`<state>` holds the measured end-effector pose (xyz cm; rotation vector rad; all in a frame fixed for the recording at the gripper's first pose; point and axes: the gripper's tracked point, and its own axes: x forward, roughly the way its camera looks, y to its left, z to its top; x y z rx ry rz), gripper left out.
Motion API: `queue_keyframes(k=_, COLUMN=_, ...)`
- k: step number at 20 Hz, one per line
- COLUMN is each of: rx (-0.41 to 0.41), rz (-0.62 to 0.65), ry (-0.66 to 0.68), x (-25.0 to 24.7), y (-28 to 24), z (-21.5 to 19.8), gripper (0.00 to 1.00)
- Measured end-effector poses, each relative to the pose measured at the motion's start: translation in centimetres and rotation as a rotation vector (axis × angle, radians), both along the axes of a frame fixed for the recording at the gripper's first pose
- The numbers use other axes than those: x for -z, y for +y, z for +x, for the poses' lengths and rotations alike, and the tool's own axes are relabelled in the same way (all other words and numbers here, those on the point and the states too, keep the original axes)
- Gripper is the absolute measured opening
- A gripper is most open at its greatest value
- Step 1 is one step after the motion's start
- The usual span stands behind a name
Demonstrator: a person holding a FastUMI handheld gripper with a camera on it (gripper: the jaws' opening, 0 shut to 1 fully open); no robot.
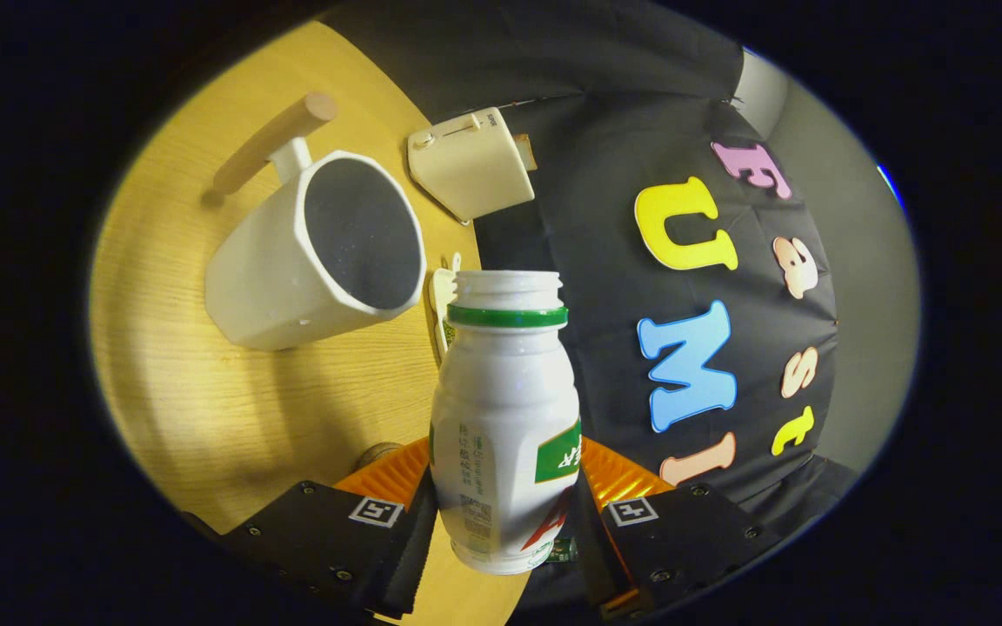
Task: Take the bottle from table, then pour the juice into the cup, finally place the bottle on the coaster
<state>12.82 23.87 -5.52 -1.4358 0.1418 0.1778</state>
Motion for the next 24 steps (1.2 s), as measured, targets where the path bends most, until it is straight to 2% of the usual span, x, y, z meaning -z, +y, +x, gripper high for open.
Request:
queue_keyframes(k=4, rx=-0.017, rz=-0.090, ry=-0.041, x=-0.48, y=0.16, z=0.03, gripper=0.71)
queue_keyframes(k=13, rx=-0.033, rz=-0.208, ry=-0.058, x=-0.52, y=0.54, z=0.45, gripper=0.70)
queue_keyframes(k=24, rx=-0.045, rz=-0.308, ry=-0.080, x=-0.49, y=0.37, z=0.74, gripper=0.70)
